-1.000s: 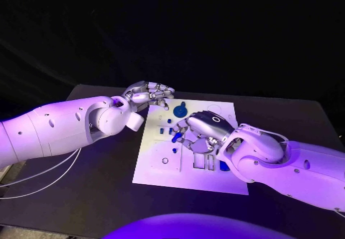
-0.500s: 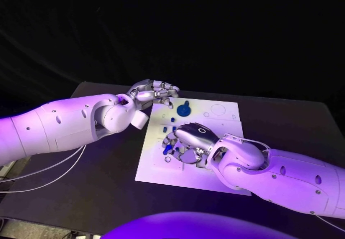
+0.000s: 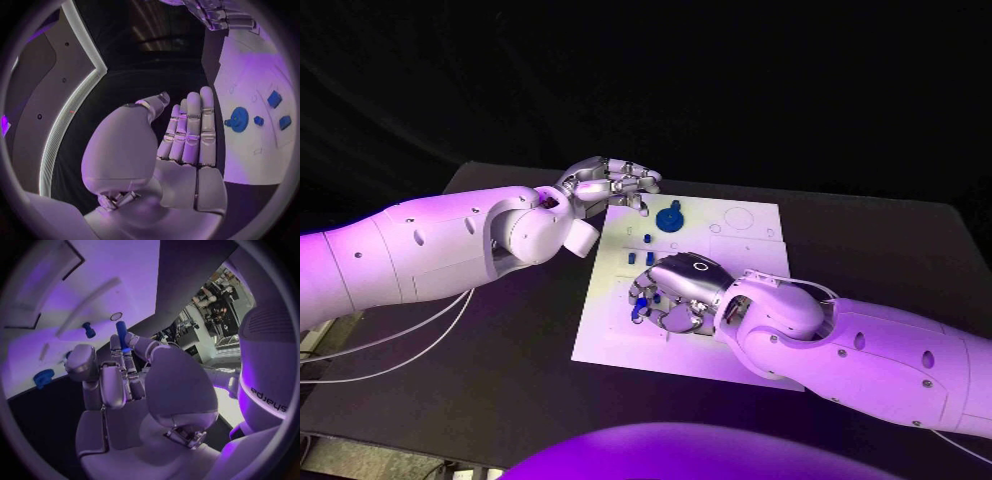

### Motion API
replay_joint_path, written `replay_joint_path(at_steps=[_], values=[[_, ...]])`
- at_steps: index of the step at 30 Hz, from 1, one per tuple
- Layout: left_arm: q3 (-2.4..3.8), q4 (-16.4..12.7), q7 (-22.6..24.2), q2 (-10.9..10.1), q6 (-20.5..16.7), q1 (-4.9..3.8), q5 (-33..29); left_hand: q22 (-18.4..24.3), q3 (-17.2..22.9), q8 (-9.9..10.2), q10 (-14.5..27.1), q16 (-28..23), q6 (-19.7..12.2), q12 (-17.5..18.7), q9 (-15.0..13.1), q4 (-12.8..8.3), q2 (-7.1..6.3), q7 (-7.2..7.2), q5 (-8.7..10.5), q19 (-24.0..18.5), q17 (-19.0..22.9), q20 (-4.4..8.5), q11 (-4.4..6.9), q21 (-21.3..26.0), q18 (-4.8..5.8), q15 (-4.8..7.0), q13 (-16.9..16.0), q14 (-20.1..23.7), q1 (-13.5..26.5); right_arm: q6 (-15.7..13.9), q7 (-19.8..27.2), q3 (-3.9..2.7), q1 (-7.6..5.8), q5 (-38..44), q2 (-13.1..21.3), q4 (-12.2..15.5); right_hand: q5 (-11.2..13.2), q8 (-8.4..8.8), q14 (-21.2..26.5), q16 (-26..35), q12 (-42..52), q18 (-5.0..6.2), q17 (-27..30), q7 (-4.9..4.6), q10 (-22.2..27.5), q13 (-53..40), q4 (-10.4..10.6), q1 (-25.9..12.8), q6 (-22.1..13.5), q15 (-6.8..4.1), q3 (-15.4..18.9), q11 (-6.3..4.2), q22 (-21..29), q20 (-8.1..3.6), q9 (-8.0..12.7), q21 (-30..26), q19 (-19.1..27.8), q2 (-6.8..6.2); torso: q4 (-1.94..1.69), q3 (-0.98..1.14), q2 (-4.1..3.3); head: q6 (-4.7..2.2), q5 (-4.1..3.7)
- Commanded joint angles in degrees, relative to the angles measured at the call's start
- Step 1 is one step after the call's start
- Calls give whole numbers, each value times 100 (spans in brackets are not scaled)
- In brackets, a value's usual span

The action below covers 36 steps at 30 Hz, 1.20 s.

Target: Assemble the parts on the task board

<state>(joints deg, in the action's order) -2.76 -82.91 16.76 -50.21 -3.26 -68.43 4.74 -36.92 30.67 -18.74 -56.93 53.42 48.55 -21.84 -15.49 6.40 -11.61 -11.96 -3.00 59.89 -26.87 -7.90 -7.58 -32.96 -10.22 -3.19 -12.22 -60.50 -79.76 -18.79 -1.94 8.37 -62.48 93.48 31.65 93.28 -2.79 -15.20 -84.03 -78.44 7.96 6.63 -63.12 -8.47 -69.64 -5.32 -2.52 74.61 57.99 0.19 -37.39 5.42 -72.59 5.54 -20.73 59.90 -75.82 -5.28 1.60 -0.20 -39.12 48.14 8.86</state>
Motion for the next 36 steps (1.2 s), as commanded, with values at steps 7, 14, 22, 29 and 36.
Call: replay_joint_path(at_steps=[7, 14, 22, 29, 36], values=[[4, -19, 92, 4, 0, 1, 6, 14, -23, -36, 35, 12, -46, -32, 9, 8, 47, -2, -4, 21, 3, -38, -11, 33, -23, -8, -9, 35, 27, 231, -149, 8, 26, 211, -48, -43, -23, -19, -79, 2, -30, -28, -14, 12, -95, -10, 3, -32, 28, -46, 3, -115, -1, 9, -118, -12, 16, 18, -2, 1, 0, -3, -1], [4, -27, 88, -9, 2, 1, 6, 14, -23, -36, 35, 12, -46, -32, 9, 8, 47, -2, -4, 21, 3, -38, -11, 33, -23, -8, -9, 35, 27, 305, -263, 13, 50, 267, -82, -107, -23, -19, -79, 2, -30, -28, -14, 12, -95, -10, 3, -32, 28, -46, 3, -115, -1, 9, -118, -12, 16, 18, -2, 0, -3, -1, 3], [4, -36, 82, -22, 4, 1, 6, 20, -25, -46, 41, 13, -51, -45, 11, 8, 48, -1, -4, 23, 4, -38, -10, 40, -23, -8, -10, 40, 29, 419, -332, 20, 75, 369, -136, -149, -23, -21, -78, 4, -33, -27, -9, 13, -98, -12, 3, -38, 26, -46, 6, -116, 3, 9, -122, -20, 20, 18, -4, 2, -4, 20, 19], [4, -38, 76, -28, -3, 1, 6, 20, -25, -46, 41, 13, -51, -45, 11, 8, 48, -1, -4, 23, 4, -38, -10, 40, -23, -8, -10, 40, 29, 470, -360, 26, 93, 413, -178, -175, -22, -29, -75, 10, -46, -23, 6, 16, -102, -15, -23, -41, 18, -49, 18, -120, 6, 8, -135, -34, 27, -10, -1, 1, 1, 34, 29], [4, -35, 76, -28, -23, 1, 6, 22, -24, -51, 44, 14, -53, -51, 12, 9, 50, -1, -4, 24, 4, -38, -10, 43, -24, -8, -10, 42, 29, 435, -311, 35, 103, 385, -214, -194, -51, -13, -63, 31, -114, -11, 51, -2, -58, -15, -20, -145, -48, -34, 94, -97, 38, 18, -151, -116, 67, -95, 3, 2, 0, 39, 21]])
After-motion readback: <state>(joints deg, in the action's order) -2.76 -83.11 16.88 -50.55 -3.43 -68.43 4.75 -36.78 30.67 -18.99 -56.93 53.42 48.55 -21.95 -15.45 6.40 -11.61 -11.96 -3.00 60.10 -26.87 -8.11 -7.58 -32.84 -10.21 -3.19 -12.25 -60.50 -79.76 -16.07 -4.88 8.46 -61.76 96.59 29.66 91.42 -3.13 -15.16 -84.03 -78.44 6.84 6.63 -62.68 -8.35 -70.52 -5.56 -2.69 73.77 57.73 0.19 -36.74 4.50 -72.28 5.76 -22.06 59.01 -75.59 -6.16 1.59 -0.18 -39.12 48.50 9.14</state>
